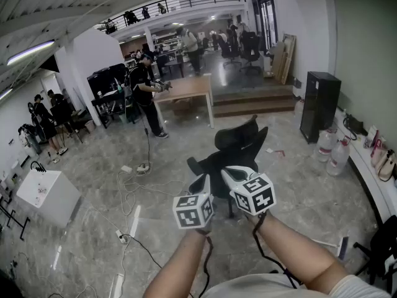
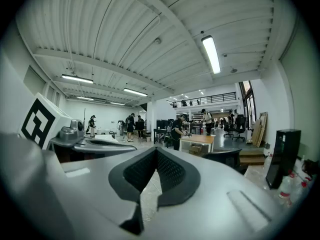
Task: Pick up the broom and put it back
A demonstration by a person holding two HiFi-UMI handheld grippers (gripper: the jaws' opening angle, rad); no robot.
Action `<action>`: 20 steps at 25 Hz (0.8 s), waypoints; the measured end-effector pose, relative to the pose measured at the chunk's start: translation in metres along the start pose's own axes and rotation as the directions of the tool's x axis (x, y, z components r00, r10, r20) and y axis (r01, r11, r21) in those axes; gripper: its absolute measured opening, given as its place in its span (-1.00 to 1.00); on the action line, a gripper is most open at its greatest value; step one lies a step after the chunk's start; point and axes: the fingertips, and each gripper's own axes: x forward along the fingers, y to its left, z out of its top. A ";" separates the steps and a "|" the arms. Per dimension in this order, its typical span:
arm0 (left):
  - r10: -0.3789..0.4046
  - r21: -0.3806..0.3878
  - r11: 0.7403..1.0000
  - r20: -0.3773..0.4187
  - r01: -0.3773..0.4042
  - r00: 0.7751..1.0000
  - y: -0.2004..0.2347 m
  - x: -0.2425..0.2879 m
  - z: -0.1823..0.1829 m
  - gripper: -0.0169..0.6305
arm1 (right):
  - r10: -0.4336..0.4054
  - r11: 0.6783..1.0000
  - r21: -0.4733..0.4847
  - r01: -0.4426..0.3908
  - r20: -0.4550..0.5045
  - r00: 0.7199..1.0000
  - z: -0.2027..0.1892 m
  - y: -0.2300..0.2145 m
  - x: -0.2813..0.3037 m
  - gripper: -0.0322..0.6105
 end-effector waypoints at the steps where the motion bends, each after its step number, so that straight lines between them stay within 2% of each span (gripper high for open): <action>1: -0.001 0.000 1.000 0.000 0.001 1.000 -0.001 0.001 0.001 -0.93 | 0.000 1.000 0.001 0.000 0.000 1.000 0.000 -0.001 0.000 -0.89; 11: -0.010 -0.005 1.000 -0.013 0.010 1.000 -0.003 0.017 -0.010 -0.93 | -0.033 0.999 0.038 0.031 0.041 0.999 -0.007 -0.019 0.000 -0.89; 20: -0.058 0.004 0.998 -0.049 0.058 0.997 -0.047 0.087 -0.030 -0.93 | -0.084 0.994 0.070 0.082 0.024 0.996 -0.036 -0.101 -0.014 -0.89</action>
